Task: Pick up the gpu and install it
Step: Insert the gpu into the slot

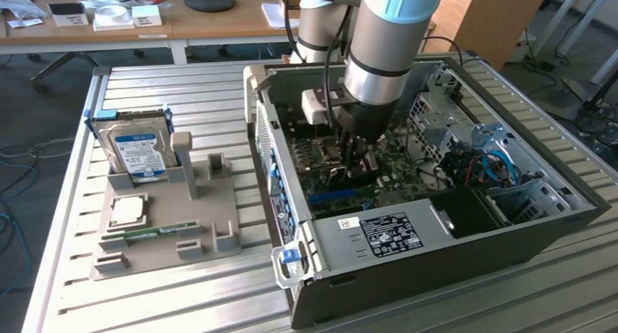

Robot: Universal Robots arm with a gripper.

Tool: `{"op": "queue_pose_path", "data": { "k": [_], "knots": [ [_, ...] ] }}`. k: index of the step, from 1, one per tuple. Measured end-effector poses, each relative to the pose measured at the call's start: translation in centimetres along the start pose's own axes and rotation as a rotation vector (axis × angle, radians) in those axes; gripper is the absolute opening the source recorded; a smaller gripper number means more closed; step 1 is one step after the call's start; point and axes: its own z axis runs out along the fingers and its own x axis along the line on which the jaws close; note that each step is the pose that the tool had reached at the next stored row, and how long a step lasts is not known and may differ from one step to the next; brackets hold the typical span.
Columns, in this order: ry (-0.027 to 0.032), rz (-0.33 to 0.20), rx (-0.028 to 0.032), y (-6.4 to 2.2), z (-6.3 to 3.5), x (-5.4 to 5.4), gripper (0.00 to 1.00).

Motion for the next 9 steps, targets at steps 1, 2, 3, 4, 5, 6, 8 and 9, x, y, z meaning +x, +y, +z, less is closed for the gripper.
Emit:
{"op": "queue_pose_path", "data": {
  "k": [1, 2, 3, 4, 5, 6, 8, 9],
  "knots": [
    [0.0000, 0.000, 0.0002, 0.00, 0.03, -0.01, 0.27],
    [-0.0001, -0.001, 0.0003, 0.00, 0.06, -0.01, 0.27],
    [0.0000, -0.001, 0.0003, 0.01, 0.07, -0.02, 0.27],
    [0.0001, -0.001, 0.0003, 0.01, 0.07, -0.02, 0.27],
    [0.0000, -0.001, 0.0003, 0.01, 0.07, -0.02, 0.27],
    [0.0000, -0.001, 0.0003, 0.01, 0.08, -0.02, 0.27],
    [-0.0001, -0.001, 0.0004, 0.01, 0.08, -0.02, 0.27],
    [-0.0003, -0.001, 0.0005, 0.07, 0.09, -0.03, 0.27]
  ]
}}
